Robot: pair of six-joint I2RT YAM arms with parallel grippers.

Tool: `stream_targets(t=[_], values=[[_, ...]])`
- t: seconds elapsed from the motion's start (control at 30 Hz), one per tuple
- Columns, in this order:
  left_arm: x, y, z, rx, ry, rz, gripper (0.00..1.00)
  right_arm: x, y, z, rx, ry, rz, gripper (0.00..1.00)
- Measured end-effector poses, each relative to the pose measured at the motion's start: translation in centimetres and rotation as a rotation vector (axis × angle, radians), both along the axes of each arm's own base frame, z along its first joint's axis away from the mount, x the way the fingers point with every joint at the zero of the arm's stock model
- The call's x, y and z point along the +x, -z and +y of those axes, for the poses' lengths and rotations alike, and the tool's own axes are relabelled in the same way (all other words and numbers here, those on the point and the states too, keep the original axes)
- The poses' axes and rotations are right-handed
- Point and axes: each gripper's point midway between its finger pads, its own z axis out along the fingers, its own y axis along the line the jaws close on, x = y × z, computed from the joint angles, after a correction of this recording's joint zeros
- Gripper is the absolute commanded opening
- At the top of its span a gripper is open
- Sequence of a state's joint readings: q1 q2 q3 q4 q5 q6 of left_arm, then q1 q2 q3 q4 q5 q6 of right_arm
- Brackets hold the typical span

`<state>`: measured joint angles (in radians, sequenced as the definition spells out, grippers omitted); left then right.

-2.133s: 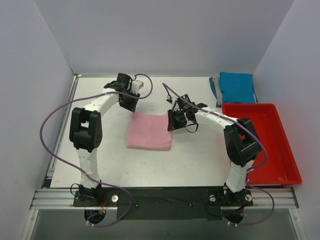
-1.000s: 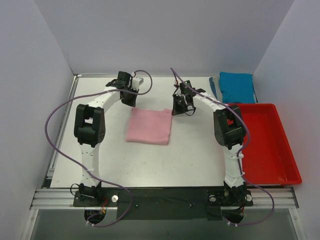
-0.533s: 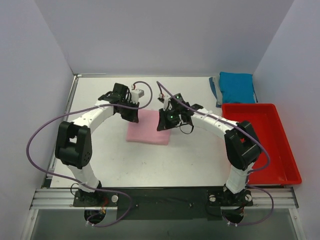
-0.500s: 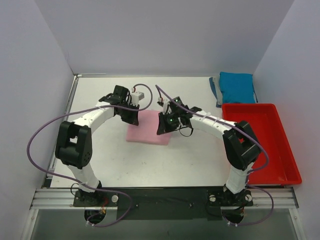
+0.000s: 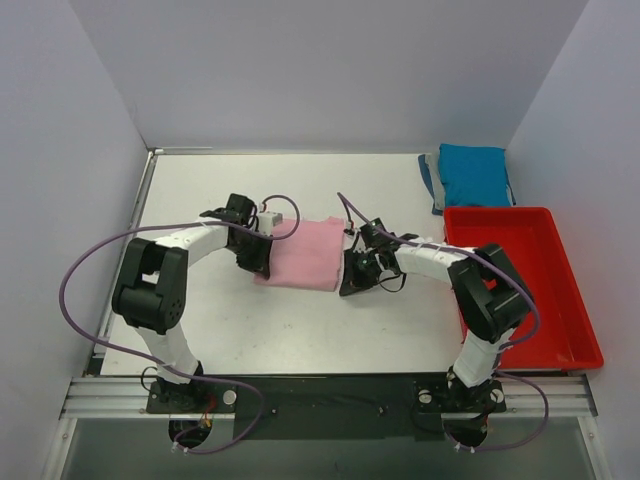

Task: Fold and stack the t-shirts
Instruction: Smooth out wrinkles on the folded tshirt

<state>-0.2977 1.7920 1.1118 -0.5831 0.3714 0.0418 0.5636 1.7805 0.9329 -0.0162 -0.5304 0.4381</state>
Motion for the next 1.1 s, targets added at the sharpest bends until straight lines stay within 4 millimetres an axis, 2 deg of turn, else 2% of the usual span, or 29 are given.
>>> stream_targets(t=[0.03, 0.1, 0.17, 0.2, 0.23, 0.33, 0.37, 0.47, 0.53, 0.6, 0.67, 0.73, 0.77, 0.93, 0.97, 1.0, 1.03, 1.07, 1.1], values=[[0.0, -0.2, -0.1, -0.004, 0.007, 0.001, 0.17, 0.0, -0.3, -0.5, -0.01, 0.006, 0.0, 0.18], [0.4, -0.9, -0.4, -0.019, 0.021, -0.009, 0.17, 0.4, -1.4, -1.4, -0.009, 0.023, -0.011, 0.26], [1.1, -2.0, -0.8, -0.036, 0.031, -0.037, 0.17, 1.6, -2.7, -2.0, 0.001, 0.05, -0.031, 0.26], [1.4, -2.5, -0.9, -0.042, 0.034, -0.052, 0.17, 2.5, -3.5, -2.1, 0.01, 0.067, -0.049, 0.22], [1.7, -3.1, -1.1, -0.051, 0.036, -0.069, 0.17, 3.5, -4.4, -2.0, 0.021, 0.078, -0.069, 0.14], [2.0, -4.3, -1.4, -0.074, 0.04, -0.103, 0.17, 6.4, -6.9, -1.2, 0.064, 0.107, -0.136, 0.04], [2.1, -4.4, -1.4, -0.076, 0.039, -0.107, 0.17, 7.3, -7.9, -0.4, 0.087, 0.108, -0.156, 0.0], [2.0, -3.7, -1.3, -0.075, 0.035, -0.108, 0.17, 8.4, -9.6, 3.1, 0.148, 0.053, -0.201, 0.0], [1.4, -2.8, -1.0, -0.067, 0.028, -0.093, 0.18, 7.6, -8.9, 5.3, 0.172, 0.01, -0.186, 0.0], [0.6, -1.8, -0.5, -0.057, 0.02, -0.068, 0.17, 5.9, -6.8, 6.5, 0.168, -0.022, -0.131, 0.0], [-0.2, -0.8, 0.0, -0.04, 0.01, -0.042, 0.18, 3.9, -3.5, 5.9, 0.123, -0.028, -0.05, 0.0], [-0.4, 0.0, 0.3, -0.026, 0.004, -0.029, 0.18, 1.9, -0.5, 4.1, 0.063, -0.008, 0.034, 0.0], [-0.5, 0.3, 0.4, -0.022, 0.002, -0.024, 0.18, 0.9, 0.2, 3.5, 0.072, 0.005, 0.087, 0.0], [-0.5, 0.5, 0.5, -0.024, 0.002, -0.021, 0.2, 0.5, -0.3, 1.0, 0.042, 0.048, 0.086, 0.0], [-0.5, 0.4, 0.5, -0.022, 0.005, -0.022, 0.21, 0.4, -0.5, 0.5, 0.029, 0.052, 0.084, 0.04], [-0.4, 0.2, 0.5, -0.021, 0.008, -0.019, 0.22, 0.3, -0.7, -0.1, 0.012, 0.056, 0.083, 0.18], [-0.3, 0.0, 0.5, -0.02, 0.011, -0.019, 0.23, 0.5, -1.1, -0.6, 0.004, 0.064, 0.075, 0.24], [-0.1, -0.4, 0.5, -0.022, 0.015, -0.023, 0.25, 0.6, -1.6, -1.0, 0.001, 0.072, 0.071, 0.35], [0.3, -0.9, 0.3, -0.028, 0.019, -0.029, 0.25, 0.9, -2.2, -1.5, 0.002, 0.084, 0.062, 0.39]])
